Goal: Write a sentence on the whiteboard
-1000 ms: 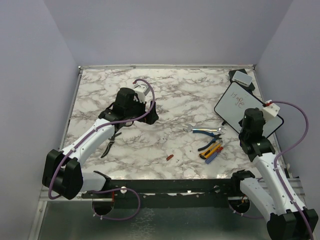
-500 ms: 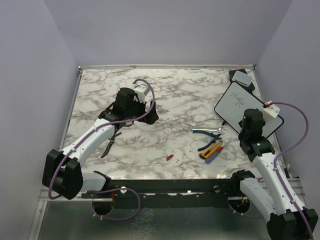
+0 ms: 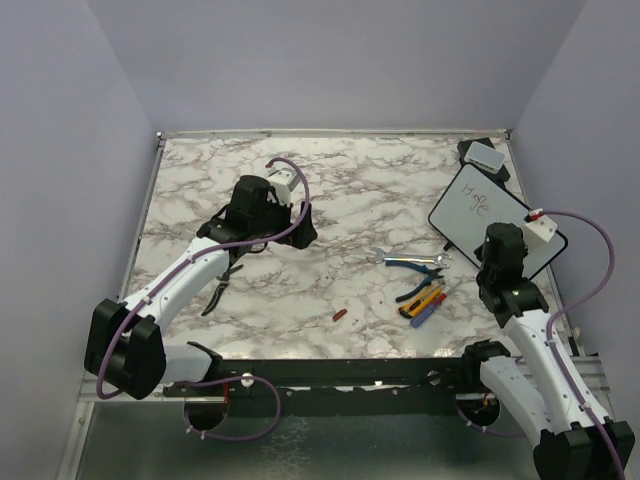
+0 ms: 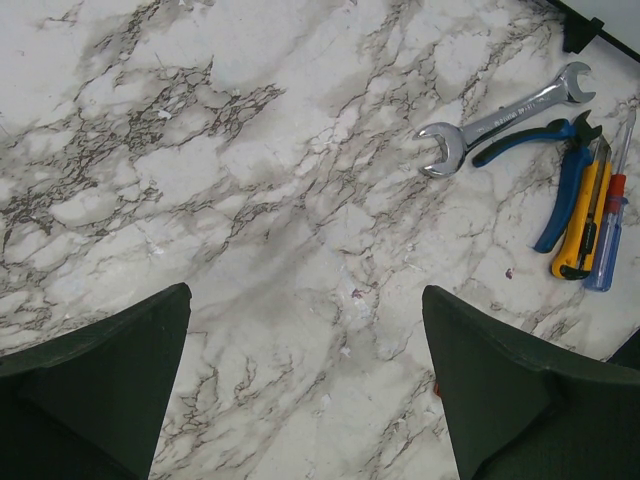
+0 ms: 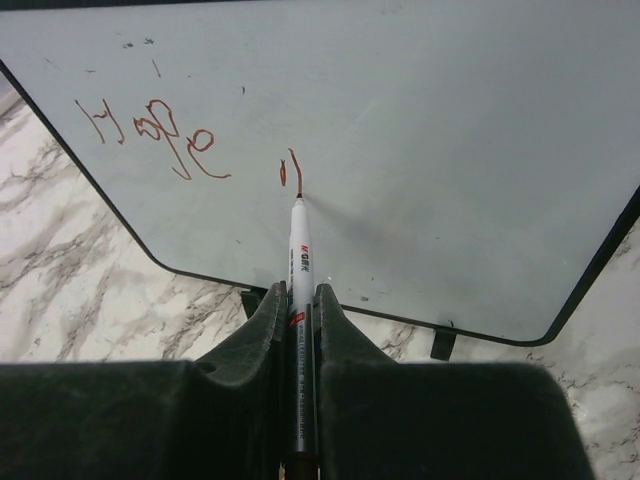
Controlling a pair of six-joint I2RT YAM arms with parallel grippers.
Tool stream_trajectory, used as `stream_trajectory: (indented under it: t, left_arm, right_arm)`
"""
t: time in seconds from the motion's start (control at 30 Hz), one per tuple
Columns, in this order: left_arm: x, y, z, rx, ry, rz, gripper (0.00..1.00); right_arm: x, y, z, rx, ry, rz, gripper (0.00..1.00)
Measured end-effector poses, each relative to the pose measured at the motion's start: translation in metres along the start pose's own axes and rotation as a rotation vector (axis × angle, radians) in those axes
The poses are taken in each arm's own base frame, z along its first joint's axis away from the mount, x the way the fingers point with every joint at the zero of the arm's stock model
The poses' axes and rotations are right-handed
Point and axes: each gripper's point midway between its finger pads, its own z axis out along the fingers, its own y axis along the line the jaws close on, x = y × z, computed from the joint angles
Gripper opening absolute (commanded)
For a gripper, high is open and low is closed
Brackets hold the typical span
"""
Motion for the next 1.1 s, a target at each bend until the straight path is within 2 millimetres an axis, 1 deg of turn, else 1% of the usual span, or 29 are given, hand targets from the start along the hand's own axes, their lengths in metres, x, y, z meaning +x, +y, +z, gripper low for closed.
stream_trajectory:
  t: [0.07, 0.23, 0.33, 1.1]
  left_arm:
    - [0.0, 0.0, 0.0, 0.0, 0.0, 0.0, 0.99]
    - [0.0, 0.0, 0.0, 0.0, 0.0, 0.0, 0.99]
    - [0.0, 0.0, 0.0, 0.001, -0.001, 0.0, 0.99]
    - [0.0, -0.002, 0.0, 0.004, 0.001, 0.003, 0.99]
  right_arm:
    - [-0.004, 0.0, -0.003, -0.012, -0.009, 0.009, 0.0]
    - [-0.02, 0.003, -0.013, -0.043, -0.047, 0.034, 0.0]
    - [-0.026, 0.005, -0.015, -0.047, -0.058, 0.042, 0.0]
    - [-0.02, -0.009, -0.006, 0.043, -0.052, -0.01, 0.0]
